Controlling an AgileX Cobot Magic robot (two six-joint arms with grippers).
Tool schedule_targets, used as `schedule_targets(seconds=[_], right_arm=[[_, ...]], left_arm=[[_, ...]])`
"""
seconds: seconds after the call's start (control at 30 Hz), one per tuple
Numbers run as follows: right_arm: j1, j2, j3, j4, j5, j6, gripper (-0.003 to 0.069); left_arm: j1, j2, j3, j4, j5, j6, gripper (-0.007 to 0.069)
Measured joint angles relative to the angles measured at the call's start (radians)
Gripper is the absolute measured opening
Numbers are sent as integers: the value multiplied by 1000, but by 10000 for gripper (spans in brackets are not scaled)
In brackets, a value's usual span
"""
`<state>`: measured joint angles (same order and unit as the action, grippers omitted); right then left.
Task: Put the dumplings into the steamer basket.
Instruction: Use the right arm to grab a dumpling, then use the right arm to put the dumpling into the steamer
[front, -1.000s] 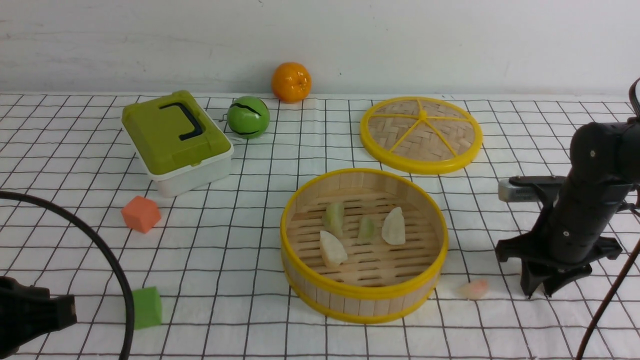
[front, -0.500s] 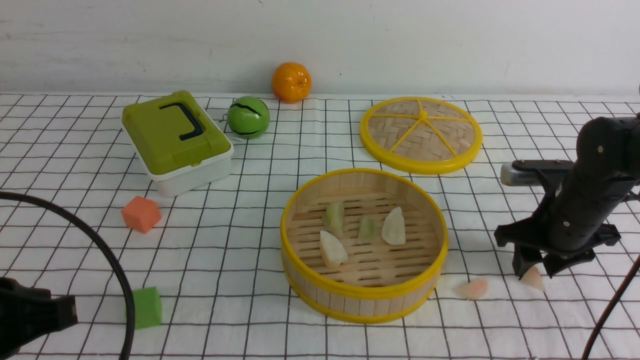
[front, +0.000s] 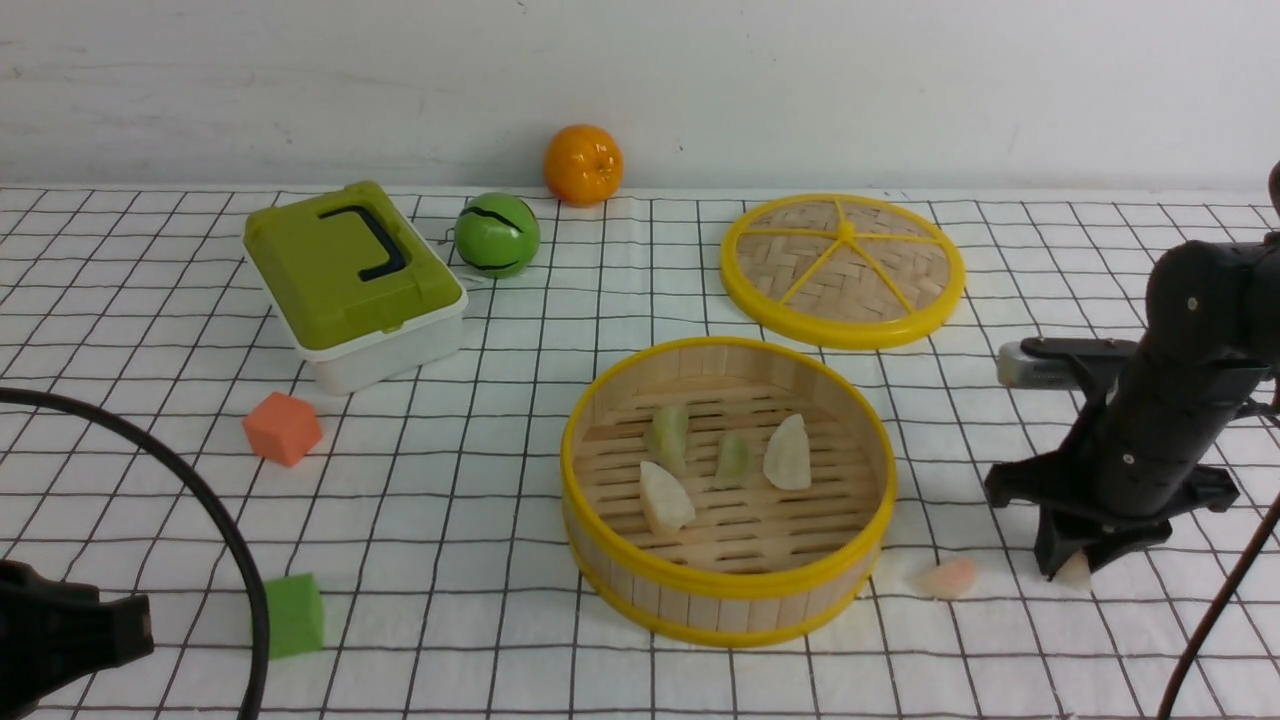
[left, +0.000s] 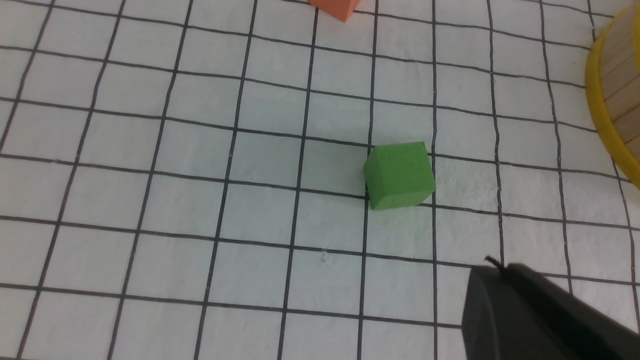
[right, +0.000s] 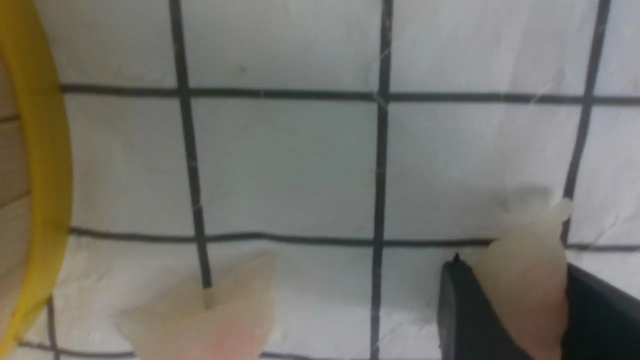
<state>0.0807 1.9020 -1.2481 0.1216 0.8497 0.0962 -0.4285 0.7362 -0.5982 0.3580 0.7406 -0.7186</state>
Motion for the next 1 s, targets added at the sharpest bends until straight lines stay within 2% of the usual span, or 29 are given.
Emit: schedule_targets(seconds=[0.13, 0.23, 0.37, 0.4, 0.53, 0.67, 1.0], right_arm=[[0, -58, -25, 50, 45, -8, 195], [16, -111, -84, 145, 74, -42, 195], [116, -137, -166, 239, 85, -90, 195], [131, -137, -173, 242, 85, -96, 195], [303, -112, -198, 265, 9, -96, 195], [398, -53, -199, 265, -74, -96, 195], [429, 97, -199, 250, -188, -96, 195]], left_arm=[[0, 0, 0, 0, 0, 0, -9], [0, 0, 0, 0, 0, 0, -6], [0, 0, 0, -2, 0, 0, -5], [0, 0, 0, -2, 0, 0, -5], [0, 0, 0, -3, 0, 0, -2], [0, 0, 0, -5, 0, 0, 0], [0, 0, 0, -15, 1, 0, 2]])
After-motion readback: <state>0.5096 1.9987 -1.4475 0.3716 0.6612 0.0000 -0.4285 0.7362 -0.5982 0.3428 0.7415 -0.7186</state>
